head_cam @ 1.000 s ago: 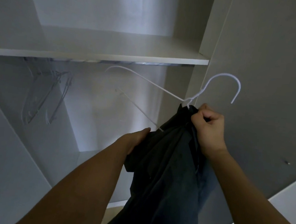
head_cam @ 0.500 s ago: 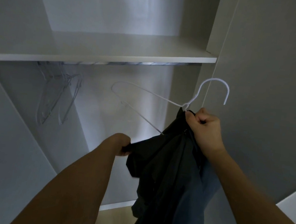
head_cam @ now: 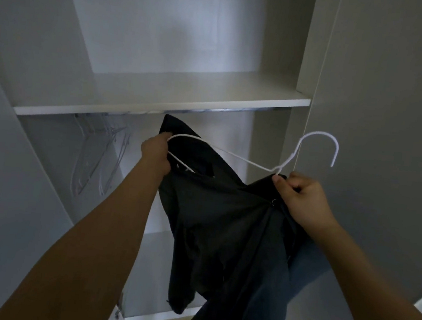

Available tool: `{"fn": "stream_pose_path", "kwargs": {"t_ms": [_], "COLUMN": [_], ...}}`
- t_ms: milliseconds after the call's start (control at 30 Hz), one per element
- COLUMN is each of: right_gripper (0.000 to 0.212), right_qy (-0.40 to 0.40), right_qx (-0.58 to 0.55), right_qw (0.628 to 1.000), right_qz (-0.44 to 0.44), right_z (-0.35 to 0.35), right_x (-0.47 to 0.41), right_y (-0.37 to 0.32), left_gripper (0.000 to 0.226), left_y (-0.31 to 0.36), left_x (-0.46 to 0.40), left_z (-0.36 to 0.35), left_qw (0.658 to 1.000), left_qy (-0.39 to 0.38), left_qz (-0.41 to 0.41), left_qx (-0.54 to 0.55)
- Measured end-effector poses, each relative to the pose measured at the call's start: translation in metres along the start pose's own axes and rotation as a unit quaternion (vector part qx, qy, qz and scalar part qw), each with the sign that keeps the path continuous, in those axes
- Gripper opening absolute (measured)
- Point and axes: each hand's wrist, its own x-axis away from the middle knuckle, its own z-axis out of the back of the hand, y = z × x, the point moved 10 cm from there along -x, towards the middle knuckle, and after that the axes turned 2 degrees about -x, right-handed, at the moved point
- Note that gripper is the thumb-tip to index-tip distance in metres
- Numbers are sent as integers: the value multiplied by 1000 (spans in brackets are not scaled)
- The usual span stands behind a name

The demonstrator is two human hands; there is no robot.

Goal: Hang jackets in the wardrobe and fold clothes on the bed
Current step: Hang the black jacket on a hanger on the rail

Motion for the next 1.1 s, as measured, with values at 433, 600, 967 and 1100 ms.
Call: {"fn": "stream_pose_path", "kwargs": {"t_ms": [433,600,967,1100], "right_gripper": [54,49,49,49], "right_qy": [76,48,121,81], "right_qx": [112,28,166,99], "right_qw": [991,993,971,986], "right_qz": [8,-101,-125,-105], "right_z": [26,30,63,41], "right_x": [-3,-4,5,2], "right_y": [-20,0,15,3], "left_gripper": [7,17,18,15], "left_y": [81,82,59,72], "left_x": [118,137,86,121], "left_z": [-72,-82,-73,-109], "left_qw": [624,734,892,868], "left_qy": [67,-5,-153,-166], "left_qz": [-584,-566,-76,-246], "left_qx": [-515,-375,-419,-399]}}
